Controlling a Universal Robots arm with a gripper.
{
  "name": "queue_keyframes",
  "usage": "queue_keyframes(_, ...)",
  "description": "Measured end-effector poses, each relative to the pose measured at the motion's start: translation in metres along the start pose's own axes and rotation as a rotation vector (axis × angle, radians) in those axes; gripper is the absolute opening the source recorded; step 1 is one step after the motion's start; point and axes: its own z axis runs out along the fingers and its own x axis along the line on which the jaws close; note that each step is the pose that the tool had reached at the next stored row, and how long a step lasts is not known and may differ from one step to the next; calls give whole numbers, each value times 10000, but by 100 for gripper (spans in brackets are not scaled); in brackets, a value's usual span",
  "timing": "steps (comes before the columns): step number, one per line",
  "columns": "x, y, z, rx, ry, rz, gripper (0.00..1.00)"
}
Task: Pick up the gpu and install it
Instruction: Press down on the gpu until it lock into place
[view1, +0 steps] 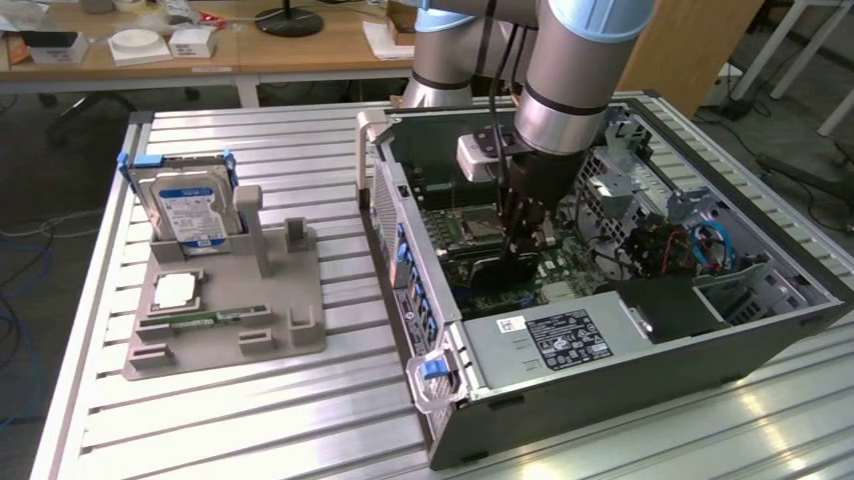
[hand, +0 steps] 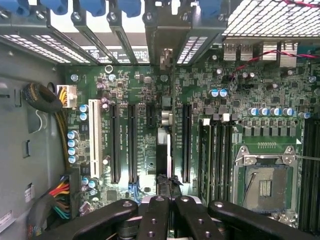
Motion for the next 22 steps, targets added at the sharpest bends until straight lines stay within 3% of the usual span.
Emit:
queue_keyframes(5, 1, 1, -39, 29, -90, 1, 10)
queue_keyframes(11, 4, 12, -106, 21, -66, -1, 10)
queue_keyframes(22, 9, 229, -109, 22, -65, 0, 10)
